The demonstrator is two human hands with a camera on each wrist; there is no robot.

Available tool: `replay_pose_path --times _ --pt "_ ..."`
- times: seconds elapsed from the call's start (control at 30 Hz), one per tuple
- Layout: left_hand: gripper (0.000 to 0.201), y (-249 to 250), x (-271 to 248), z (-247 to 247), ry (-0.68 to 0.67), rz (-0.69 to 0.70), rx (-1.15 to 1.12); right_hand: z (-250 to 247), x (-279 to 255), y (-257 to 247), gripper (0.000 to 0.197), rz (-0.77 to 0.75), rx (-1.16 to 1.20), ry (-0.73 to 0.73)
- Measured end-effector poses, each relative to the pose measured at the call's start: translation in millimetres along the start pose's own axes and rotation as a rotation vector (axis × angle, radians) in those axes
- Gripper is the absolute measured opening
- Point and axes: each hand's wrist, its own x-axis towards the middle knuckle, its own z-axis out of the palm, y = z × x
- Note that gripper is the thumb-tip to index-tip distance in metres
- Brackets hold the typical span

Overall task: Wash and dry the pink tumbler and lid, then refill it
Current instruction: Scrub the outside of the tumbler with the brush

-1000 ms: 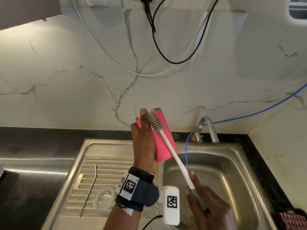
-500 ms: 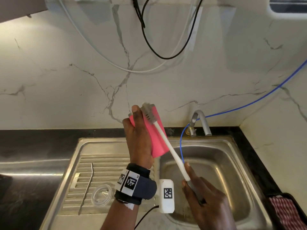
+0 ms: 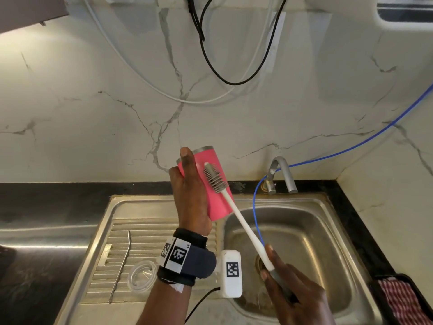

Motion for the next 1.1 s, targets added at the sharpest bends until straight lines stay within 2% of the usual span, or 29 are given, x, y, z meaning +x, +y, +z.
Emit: replay_pose_path --times 0.2,0.27,0.4,0.57,0.73,0.8,0.97,1.1 --pt "0.064 -8 -15 9 -0.079 -0.046 -0.005 11 22 -5 0.068 0.019 0.039 0.080" --pt "0.064 -5 -11 7 -0.073 -0.018 -0.017 9 14 -4 0.068 0.033 0.021 0.067" --pt "0.082 -3 2 1 -0.034 -0.021 -0.041 1 -2 2 0.063 0.069 0.019 0.023" --pt "0.066 -10 -12 7 -0.088 -0.045 -0.012 9 22 -5 0.068 0.067 0.034 0.088" --pt "0.090 -8 2 1 -0.037 -0.047 -0.080 7 3 1 0.068 0.076 0.038 0.039" --pt "0.087 -8 5 0 -0.016 -0.068 -0.090 4 1 4 0.071 0.080 0.028 0.025" --pt "0.079 -23 -16 12 -0.118 -0.106 -0.029 13 30 1 0.062 0.075 0.096 0.088" --pt "0.093 -24 -10 12 -0.126 -0.105 -0.035 10 22 1 0.060 0.076 0.081 0.054"
